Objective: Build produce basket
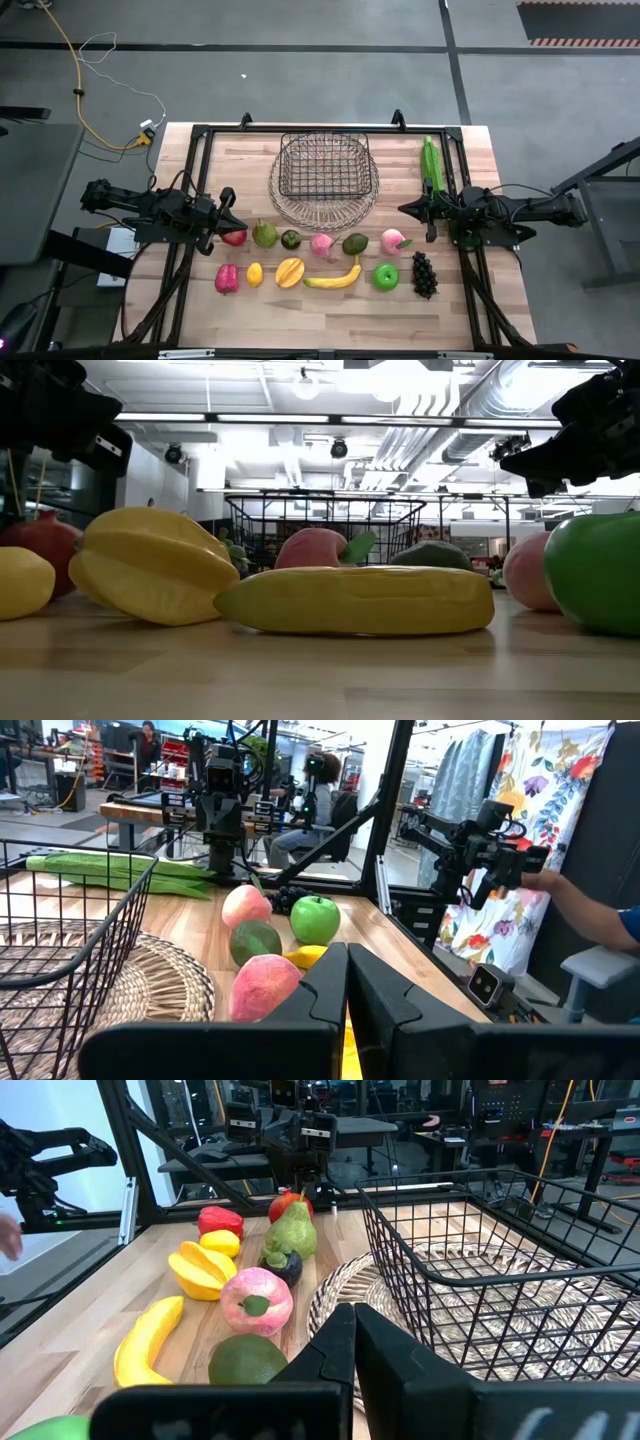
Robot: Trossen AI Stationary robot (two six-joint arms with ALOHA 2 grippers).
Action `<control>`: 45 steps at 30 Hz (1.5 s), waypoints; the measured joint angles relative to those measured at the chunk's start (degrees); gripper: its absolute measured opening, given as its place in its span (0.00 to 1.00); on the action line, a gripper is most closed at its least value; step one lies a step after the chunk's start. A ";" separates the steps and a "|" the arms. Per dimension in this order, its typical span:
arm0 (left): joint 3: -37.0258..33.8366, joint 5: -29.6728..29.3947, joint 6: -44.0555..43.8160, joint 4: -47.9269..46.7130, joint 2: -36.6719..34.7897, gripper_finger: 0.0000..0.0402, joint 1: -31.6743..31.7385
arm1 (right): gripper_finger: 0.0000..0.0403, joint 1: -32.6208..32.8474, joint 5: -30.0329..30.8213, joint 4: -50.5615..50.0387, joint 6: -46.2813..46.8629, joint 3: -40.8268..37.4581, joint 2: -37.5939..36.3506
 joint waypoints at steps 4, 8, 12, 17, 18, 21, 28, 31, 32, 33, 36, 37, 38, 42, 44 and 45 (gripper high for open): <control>0.00 0.00 0.02 0.00 0.00 0.00 0.02 | 0.00 0.00 0.00 0.00 0.00 -0.02 -0.01; 0.00 0.00 0.02 0.01 0.01 0.00 0.01 | 0.00 -0.02 0.97 0.46 -6.20 0.00 0.01; 0.00 0.00 0.01 0.00 0.02 0.00 0.01 | 0.00 -0.02 1.29 1.11 -9.19 0.00 -0.01; 0.01 -0.02 0.02 0.01 0.01 0.00 0.00 | 0.00 -0.02 1.88 5.62 4.12 -0.02 0.17; 0.02 -0.01 0.00 0.02 0.02 0.00 0.02 | 0.00 -0.02 2.37 7.52 7.85 -0.02 0.25; 0.00 0.00 0.00 0.02 0.02 0.00 0.02 | 0.00 -0.02 3.24 12.84 17.09 -0.02 0.30; 0.00 0.00 0.00 0.02 0.02 0.00 0.01 | 0.04 1.71 2.40 27.95 21.60 -0.02 4.07; 0.00 0.00 0.01 0.02 0.02 0.00 0.02 | 0.11 2.93 3.27 26.85 21.93 1.42 7.02; 0.00 0.00 0.00 0.02 0.02 0.00 0.02 | 0.15 3.36 3.28 25.25 22.41 2.52 8.20; 0.00 0.00 0.02 0.02 0.02 0.00 0.02 | 0.18 3.83 3.15 23.10 22.69 4.04 9.36; 0.00 0.00 0.00 0.02 0.02 0.00 0.02 | 0.29 5.77 1.16 15.46 23.12 9.89 13.18; 0.00 0.00 0.00 0.02 0.02 0.00 0.01 | 0.32 6.60 0.42 13.20 23.92 12.11 14.58; 0.00 0.00 0.00 0.02 0.02 0.00 0.00 | 0.34 7.50 -0.25 11.16 24.16 14.36 16.18; 0.00 0.00 0.01 0.02 0.02 0.00 0.01 | 0.41 12.27 -1.15 -0.09 26.18 23.64 23.32; 0.00 0.00 0.00 0.01 0.02 0.00 0.02 | 0.41 14.80 -0.66 -7.24 29.14 28.07 27.29; 0.00 0.00 0.00 0.02 0.02 0.00 0.02 | 0.41 16.01 -0.60 -10.67 30.96 30.17 29.43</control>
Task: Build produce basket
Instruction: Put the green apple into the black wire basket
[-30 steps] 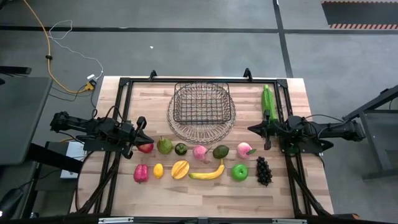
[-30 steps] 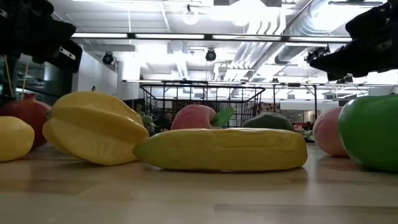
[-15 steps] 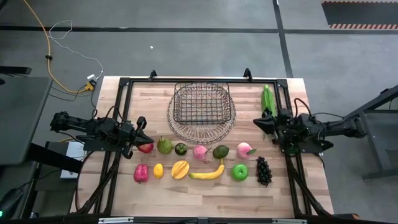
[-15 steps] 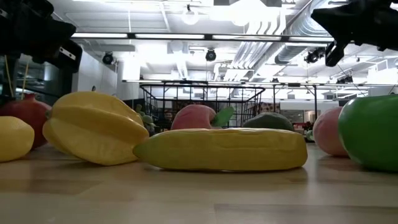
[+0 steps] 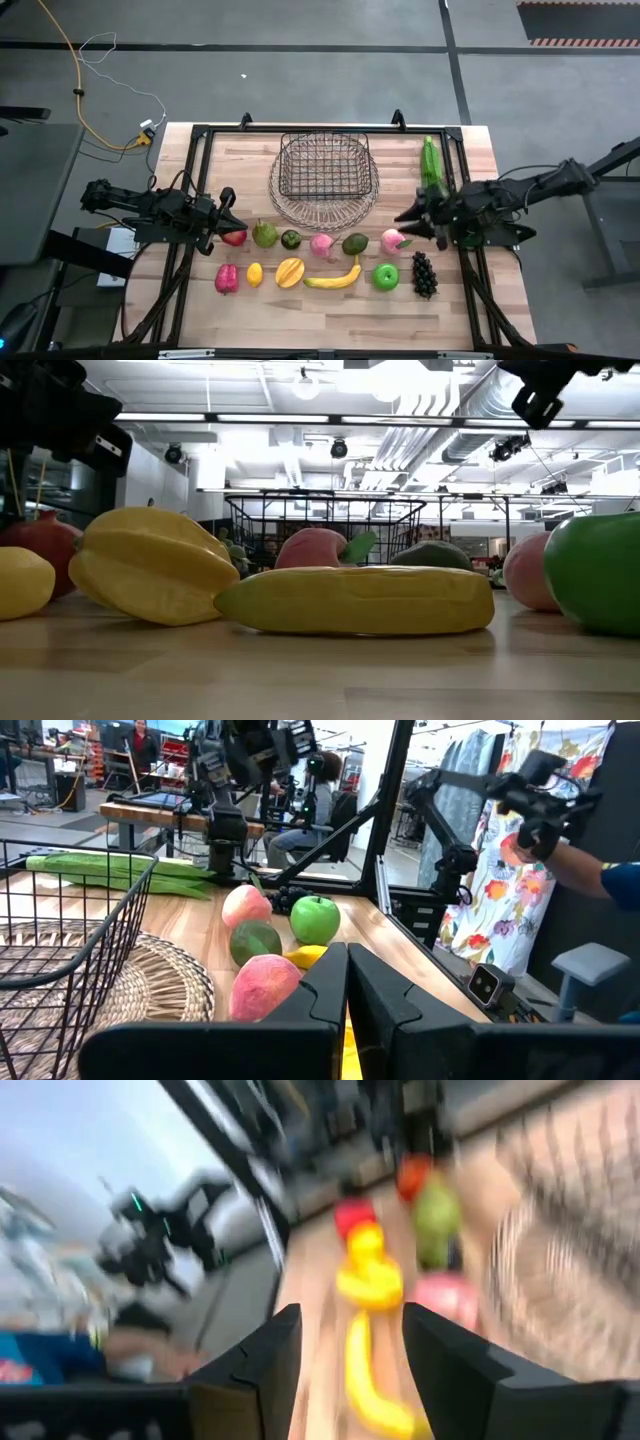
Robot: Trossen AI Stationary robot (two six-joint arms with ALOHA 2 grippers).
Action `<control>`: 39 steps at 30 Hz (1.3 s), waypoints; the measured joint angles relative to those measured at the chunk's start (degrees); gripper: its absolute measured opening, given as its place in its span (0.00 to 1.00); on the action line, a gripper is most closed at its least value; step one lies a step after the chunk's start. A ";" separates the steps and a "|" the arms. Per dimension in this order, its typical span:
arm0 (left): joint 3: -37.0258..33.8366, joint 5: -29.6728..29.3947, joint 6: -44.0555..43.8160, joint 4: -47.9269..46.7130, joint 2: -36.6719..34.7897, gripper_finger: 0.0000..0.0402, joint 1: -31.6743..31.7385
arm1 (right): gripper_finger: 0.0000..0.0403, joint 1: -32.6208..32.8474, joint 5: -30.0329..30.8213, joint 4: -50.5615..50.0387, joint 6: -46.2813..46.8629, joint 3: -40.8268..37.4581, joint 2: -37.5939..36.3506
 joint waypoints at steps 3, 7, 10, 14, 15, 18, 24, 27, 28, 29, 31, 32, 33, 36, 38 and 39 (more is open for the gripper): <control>0.00 0.00 0.00 0.00 0.00 0.00 0.00 | 0.42 4.28 0.04 -8.75 5.75 4.99 6.47; 0.01 0.00 0.00 0.00 0.00 0.00 0.00 | 0.42 10.12 0.14 -12.89 10.00 9.33 15.05; 0.00 0.00 0.00 -0.02 0.00 0.00 -0.02 | 0.42 13.84 1.38 -12.93 11.18 11.67 21.51; 0.00 0.00 0.00 0.00 0.00 0.00 -0.01 | 0.40 17.96 3.93 -14.63 11.10 15.32 29.49; 0.00 0.00 0.00 0.00 0.00 0.00 -0.01 | 0.39 18.77 4.56 -15.66 11.14 16.45 31.25; 0.00 0.00 0.00 -0.01 0.00 0.00 -0.02 | 0.36 20.77 7.56 -19.46 11.34 20.63 36.31; 0.00 0.00 0.00 -0.01 0.00 0.00 0.00 | 0.30 23.31 11.88 -32.01 11.67 31.24 45.97; 0.00 0.00 0.00 0.00 0.00 0.00 0.00 | 0.29 24.16 13.12 -37.77 11.51 35.19 50.22; 0.00 0.00 0.00 0.00 0.00 0.00 -0.01 | 0.29 24.33 13.08 -39.02 11.49 36.08 51.45; 0.00 0.00 0.02 -0.02 0.00 0.00 -0.02 | 0.29 24.47 13.06 -40.18 11.58 36.73 52.52; 0.00 0.00 0.00 -0.01 0.00 0.00 -0.02 | 0.29 24.58 13.01 -42.14 12.31 37.38 54.46; 0.00 0.00 0.00 -0.01 0.00 0.00 0.00 | 0.29 24.58 12.98 -42.96 12.54 37.41 55.22; 0.00 0.00 0.00 -0.01 0.00 0.00 0.00 | 0.29 24.58 12.96 -43.71 12.65 37.41 55.96; 0.01 0.00 0.00 0.00 0.00 0.00 -0.01 | 0.29 24.42 12.83 -44.71 12.60 37.41 57.77; 0.00 0.00 0.02 0.00 0.00 0.00 0.00 | 0.29 24.05 12.75 -44.67 12.28 37.41 58.46; 0.00 0.00 0.02 0.00 0.00 0.00 -0.01 | 0.29 23.94 12.71 -44.65 12.26 37.41 58.58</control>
